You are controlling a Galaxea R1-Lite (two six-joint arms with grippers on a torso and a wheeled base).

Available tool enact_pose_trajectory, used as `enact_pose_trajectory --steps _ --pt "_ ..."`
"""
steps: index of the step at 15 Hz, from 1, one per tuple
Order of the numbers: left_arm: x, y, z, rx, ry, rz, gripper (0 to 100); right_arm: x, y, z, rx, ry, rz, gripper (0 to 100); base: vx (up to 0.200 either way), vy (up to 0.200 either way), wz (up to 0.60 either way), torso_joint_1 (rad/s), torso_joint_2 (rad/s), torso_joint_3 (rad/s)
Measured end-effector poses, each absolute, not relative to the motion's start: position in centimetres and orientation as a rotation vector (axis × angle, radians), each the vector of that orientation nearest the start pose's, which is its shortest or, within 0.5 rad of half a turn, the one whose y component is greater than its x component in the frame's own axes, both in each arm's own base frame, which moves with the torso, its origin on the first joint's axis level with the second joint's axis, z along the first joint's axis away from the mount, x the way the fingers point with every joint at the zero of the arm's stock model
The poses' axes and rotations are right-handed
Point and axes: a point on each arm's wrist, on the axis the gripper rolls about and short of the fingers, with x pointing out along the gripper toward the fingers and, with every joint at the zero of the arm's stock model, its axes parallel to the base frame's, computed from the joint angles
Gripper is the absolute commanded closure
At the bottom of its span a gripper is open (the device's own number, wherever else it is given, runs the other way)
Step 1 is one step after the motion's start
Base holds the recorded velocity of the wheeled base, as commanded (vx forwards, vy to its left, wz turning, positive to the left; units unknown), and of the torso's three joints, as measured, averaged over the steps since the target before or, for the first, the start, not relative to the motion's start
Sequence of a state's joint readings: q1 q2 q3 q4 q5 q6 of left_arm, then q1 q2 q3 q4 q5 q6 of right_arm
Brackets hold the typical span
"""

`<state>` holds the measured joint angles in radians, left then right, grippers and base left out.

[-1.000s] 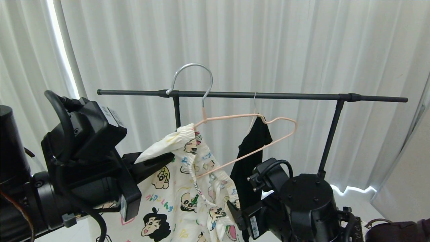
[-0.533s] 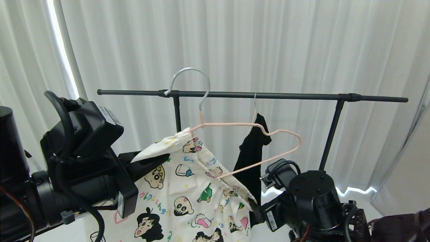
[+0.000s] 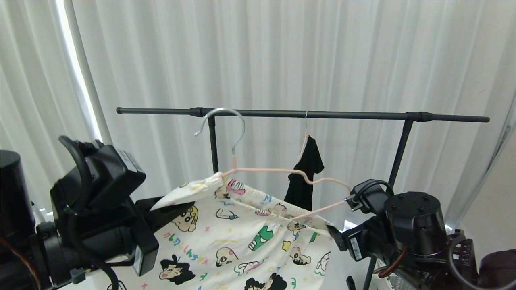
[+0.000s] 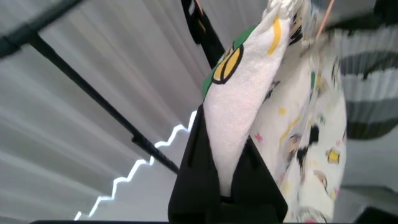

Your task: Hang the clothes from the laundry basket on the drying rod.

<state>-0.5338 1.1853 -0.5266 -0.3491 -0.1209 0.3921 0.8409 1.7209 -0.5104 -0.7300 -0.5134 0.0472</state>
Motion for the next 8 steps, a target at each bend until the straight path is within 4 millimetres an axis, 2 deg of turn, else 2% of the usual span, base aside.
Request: enact_pose_trajectory --steps 3,8 --pt "13.0 -7.9 17.4 0.476 0.247 -0.718 100 18.6 18.0 11.8 -0.243 0.376 0.285 0 0.000 0.000 0.00 0.000 0.00 0.000" --pt "11.8 -7.1 15.1 0.549 0.305 -0.716 100 17.9 16.9 12.3 -0.233 0.365 0.276 0 0.000 0.000 0.00 0.000 0.00 0.000"
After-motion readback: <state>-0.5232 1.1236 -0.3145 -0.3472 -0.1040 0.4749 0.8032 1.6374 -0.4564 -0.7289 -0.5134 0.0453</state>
